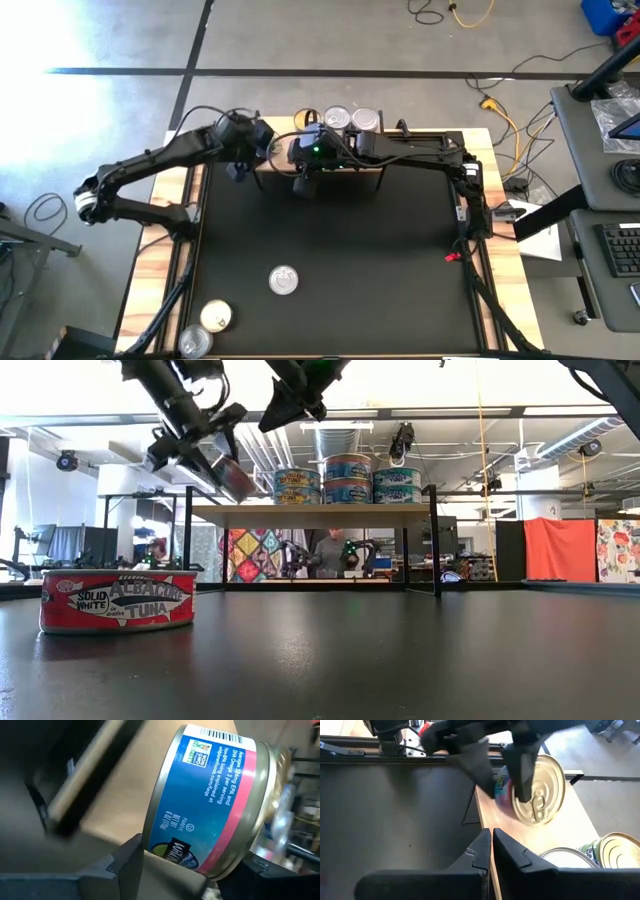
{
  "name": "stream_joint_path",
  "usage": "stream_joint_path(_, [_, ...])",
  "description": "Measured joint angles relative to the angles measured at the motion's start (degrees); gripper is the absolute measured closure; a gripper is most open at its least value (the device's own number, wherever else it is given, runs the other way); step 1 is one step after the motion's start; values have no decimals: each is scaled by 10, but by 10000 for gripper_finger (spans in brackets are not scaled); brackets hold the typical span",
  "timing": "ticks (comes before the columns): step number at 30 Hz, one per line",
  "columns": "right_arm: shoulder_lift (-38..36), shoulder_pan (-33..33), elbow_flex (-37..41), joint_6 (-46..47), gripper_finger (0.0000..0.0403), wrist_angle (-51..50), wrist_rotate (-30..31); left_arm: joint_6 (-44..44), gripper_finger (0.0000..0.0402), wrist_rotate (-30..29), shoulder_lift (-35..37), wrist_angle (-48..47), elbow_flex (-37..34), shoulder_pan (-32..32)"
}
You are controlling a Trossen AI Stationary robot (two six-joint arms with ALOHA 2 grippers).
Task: Stack canned seafood by type on shelf
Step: Put the top pink tuna can on the shelf
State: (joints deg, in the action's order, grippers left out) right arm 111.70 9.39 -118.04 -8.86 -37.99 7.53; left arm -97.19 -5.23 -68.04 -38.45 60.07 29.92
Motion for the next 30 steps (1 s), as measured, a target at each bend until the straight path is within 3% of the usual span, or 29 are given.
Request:
stream_joint_path(4, [0, 0, 0, -1, 390, -2, 0, -74, 212, -43, 28, 52, -28, -56])
stream_joint_path(9, [0, 0, 0, -1, 390, -7, -1, -129, 212, -138, 73, 126, -100, -112])
stream_joint_path(17, [0, -5, 0, 2, 390, -12, -2, -150, 212, -269, 108, 411, -264, -170])
stream_joint_path(20, [0, -6, 0, 2, 390, -12, -2, -167, 212, -276, 94, 471, -291, -177])
stream_joint_path(30, [0, -11, 0, 13, 390, -17, -6, -174, 203, -257, 69, 471, -287, -182])
